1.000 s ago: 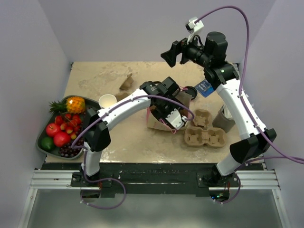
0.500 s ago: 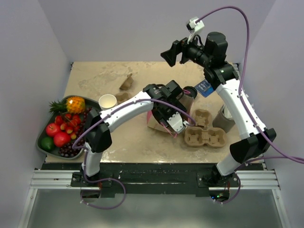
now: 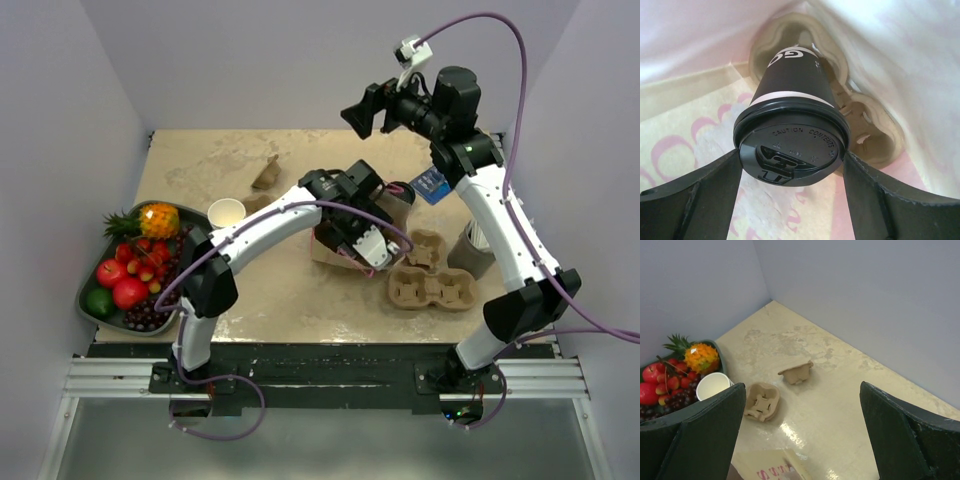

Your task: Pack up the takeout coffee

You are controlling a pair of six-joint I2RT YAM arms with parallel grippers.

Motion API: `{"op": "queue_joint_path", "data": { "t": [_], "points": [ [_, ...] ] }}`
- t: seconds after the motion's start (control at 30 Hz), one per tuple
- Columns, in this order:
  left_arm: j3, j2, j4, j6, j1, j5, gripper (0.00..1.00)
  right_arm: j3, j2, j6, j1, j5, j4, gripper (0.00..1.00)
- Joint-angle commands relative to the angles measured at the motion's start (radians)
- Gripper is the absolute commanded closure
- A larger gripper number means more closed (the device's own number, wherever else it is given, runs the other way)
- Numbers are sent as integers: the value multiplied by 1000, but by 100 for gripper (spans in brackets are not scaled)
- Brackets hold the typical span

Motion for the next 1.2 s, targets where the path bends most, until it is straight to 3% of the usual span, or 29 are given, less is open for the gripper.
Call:
{"op": "queue_joint_path", "data": {
  "t": [0.0,0.37,0.47,0.57,0.77,0.97,1.1,1.17],
  "points": [
    [106,-15,29,-122,82,99,38,41,28,-23,-38,-9,13,1],
    [117,-181,74,-314,183,268,41,27,85,-13,-101,-18,7,1],
    [106,-228,127,-406,206,316,42,10,77,-29,-103,-10,7,1],
    [88,-287,286,-539,235,376,41,-8,71,-35,-104,-4,5,1],
    [146,-333,348,-680,261,396,42,-4,71,-38,-106,14,5,1],
    [273,-403,131,-618,309,287,42,4,57,-52,-118,88,21,1],
    [269,-527,-89,-407,337,194,42,-2,63,-67,-116,87,16,1],
    [249,-558,-202,-369,335,167,43,-2,74,-61,-116,87,18,1]
  ]
}}
